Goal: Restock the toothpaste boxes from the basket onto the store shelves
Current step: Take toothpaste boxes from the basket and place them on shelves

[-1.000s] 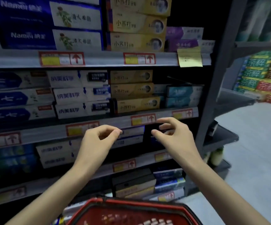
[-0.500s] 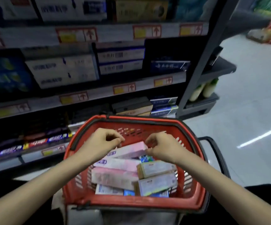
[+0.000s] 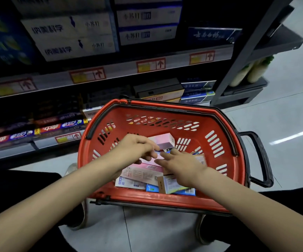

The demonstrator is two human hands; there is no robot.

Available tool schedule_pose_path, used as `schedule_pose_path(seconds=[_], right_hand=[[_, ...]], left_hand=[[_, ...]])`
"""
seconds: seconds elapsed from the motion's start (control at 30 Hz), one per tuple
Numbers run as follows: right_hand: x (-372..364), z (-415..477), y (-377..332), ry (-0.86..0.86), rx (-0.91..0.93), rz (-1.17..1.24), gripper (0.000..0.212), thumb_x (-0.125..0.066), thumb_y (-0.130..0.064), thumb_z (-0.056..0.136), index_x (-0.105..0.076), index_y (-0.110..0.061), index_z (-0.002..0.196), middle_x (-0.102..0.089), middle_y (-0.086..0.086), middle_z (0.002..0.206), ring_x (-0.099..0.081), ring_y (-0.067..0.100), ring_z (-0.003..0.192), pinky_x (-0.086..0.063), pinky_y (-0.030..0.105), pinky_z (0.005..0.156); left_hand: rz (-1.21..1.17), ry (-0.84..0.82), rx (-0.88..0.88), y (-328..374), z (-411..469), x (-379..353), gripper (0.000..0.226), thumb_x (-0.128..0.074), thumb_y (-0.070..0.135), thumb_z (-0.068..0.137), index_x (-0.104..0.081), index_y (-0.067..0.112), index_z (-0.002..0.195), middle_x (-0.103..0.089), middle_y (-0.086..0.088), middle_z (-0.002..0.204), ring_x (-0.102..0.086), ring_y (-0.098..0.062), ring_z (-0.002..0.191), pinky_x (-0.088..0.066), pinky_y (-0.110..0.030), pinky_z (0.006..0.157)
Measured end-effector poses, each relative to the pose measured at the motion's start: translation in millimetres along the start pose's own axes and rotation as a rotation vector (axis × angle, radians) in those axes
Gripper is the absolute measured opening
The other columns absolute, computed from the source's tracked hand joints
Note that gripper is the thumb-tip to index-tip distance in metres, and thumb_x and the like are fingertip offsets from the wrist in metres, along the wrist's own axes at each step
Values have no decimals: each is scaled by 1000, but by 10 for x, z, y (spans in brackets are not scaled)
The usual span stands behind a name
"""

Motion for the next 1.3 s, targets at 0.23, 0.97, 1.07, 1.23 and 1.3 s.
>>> schedule_pose_path(seconds=[0.23,0.97,1.07,1.23,1.3], right_hand=[[-70,109,-11,-22,-22,-160,60,-68,-14,94,-45,-21,148,-45,6,142,-42,31,131,-41,41,100],[1035,-678,798,305,-298,497,58,-87,-21,76,-42,-33,112,-56,-16,91,-54,13,87,-42,29,62],[1139,-962,795,464,-265,838,56,-90,-10,75,-46,-32,101,-71,-12,99,-68,4,85,-57,29,60],[980,-1087,595,469,-163,1312,59,-83,18,71,-52,-23,100,-72,-9,114,-74,16,106,-63,48,79],[858,-1064,533,448,-138,1454,58,-80,24,70,-49,-14,103,-73,-4,120,-73,21,110,-63,49,85]], left_hand=[[-51,22,12,38,67,8,26,-53,10,102,-79,12,101,-80,-7,94,-65,-9,75,-44,-23,66],[-21,24,94,-345,20,159,27,-51,10,104,-78,12,101,-80,-8,94,-65,-10,73,-44,-22,62],[-67,60,141,-465,44,208,25,-53,19,105,-76,11,104,-78,-8,88,-65,-14,69,-46,-23,59],[-294,87,299,-693,9,288,55,-46,64,101,-72,17,111,-79,-15,99,-74,-27,78,-59,-31,61],[-335,80,332,-721,-19,307,63,-48,74,93,-76,20,108,-80,-12,99,-72,-28,83,-57,-34,65]])
Point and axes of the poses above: each hand's wrist, its own z-axis towards the middle knuckle, its own x-axis out of the back of the hand, y = z × x, the point moved 7 cm from there along z, towards the middle knuckle
